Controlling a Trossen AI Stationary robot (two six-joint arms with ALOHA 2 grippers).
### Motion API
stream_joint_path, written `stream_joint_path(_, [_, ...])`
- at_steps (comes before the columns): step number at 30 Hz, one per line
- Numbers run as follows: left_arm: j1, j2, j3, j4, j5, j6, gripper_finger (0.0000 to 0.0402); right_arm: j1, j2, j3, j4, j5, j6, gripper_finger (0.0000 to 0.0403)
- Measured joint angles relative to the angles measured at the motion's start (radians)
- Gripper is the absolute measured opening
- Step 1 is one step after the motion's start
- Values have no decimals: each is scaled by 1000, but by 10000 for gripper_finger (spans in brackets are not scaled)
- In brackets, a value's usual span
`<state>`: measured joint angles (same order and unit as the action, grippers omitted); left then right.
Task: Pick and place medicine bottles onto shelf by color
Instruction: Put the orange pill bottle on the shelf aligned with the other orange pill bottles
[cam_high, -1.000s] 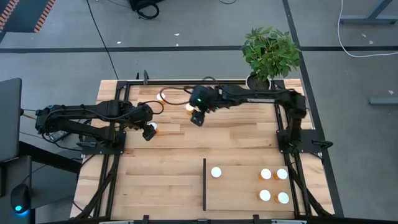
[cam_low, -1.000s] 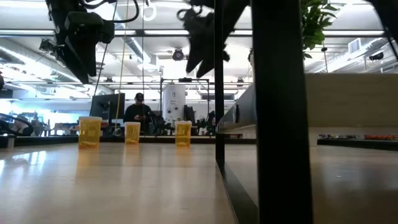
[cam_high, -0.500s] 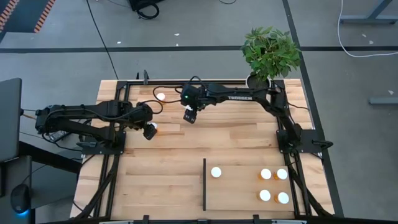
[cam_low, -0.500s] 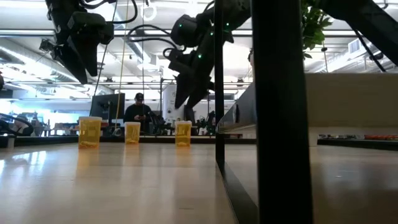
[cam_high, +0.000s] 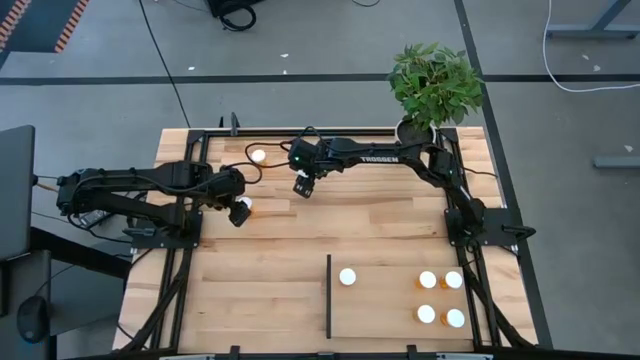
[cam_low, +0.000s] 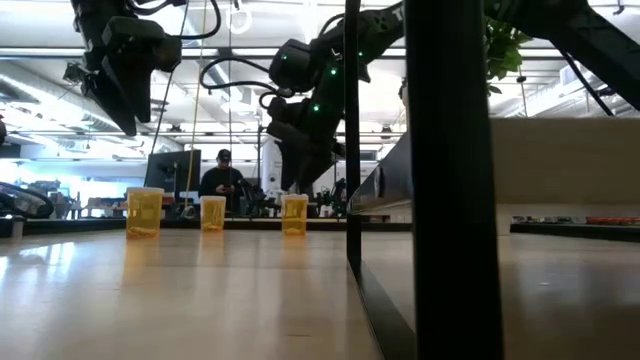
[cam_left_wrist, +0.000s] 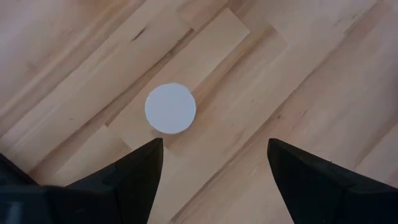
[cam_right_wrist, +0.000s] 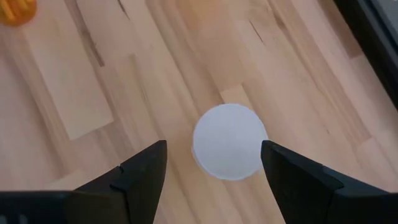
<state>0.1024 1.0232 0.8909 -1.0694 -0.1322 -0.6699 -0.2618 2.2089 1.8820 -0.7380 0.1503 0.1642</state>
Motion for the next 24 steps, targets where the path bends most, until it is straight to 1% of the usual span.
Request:
stream_joint_path(14, [0, 0, 0, -1, 3, 1, 293, -21, 0, 0, 29, 6, -11, 269])
stream_joint_path(24, [0, 0, 0, -1, 3, 1, 293, -22, 1, -47, 61, -10, 0, 269])
